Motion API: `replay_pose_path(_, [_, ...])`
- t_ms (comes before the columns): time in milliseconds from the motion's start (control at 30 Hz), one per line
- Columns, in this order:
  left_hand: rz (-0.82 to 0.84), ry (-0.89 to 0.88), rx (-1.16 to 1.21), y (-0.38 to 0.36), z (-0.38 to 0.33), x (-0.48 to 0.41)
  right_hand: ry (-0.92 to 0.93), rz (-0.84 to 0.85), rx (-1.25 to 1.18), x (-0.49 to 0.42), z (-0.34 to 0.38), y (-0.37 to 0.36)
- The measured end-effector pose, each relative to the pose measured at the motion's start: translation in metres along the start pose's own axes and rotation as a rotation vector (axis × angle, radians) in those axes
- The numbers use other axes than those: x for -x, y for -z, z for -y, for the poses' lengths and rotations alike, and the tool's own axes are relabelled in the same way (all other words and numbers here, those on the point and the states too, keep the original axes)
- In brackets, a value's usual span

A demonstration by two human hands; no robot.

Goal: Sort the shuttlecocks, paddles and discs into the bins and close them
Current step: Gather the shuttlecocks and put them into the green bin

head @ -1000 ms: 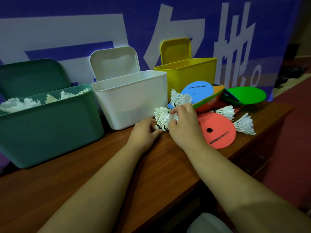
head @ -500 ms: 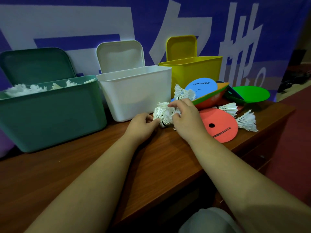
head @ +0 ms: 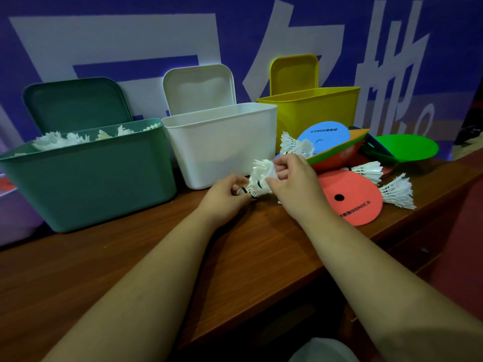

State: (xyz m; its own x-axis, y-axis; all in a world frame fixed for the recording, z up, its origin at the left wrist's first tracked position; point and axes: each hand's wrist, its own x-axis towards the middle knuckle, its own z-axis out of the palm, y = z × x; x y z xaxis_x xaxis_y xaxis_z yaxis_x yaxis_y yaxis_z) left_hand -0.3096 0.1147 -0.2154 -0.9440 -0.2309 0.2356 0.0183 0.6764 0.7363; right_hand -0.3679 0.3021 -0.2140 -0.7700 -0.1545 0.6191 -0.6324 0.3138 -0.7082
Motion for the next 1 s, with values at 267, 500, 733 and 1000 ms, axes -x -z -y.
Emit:
replay_pose_path(267, [-0.057,-0.009,-0.088,0.000,0.001,0.001,0.100,0.049,0.153,0.003,-0.001,0.003])
replay_pose_path(500, [-0.242,0.067,-0.112,0.003,0.005,-0.005,-0.097,0.042,0.057,0.001,-0.004,0.004])
replay_pose_path(733, [-0.367,0.073,0.062,0.018,-0.008,-0.004,0.099,-0.179,0.016,0.003,0.016,0.009])
replay_pose_path(1000, [-0.449,0.051,0.230,0.093,-0.041,0.010,0.160,-0.229,-0.107,-0.013,0.045,-0.019])
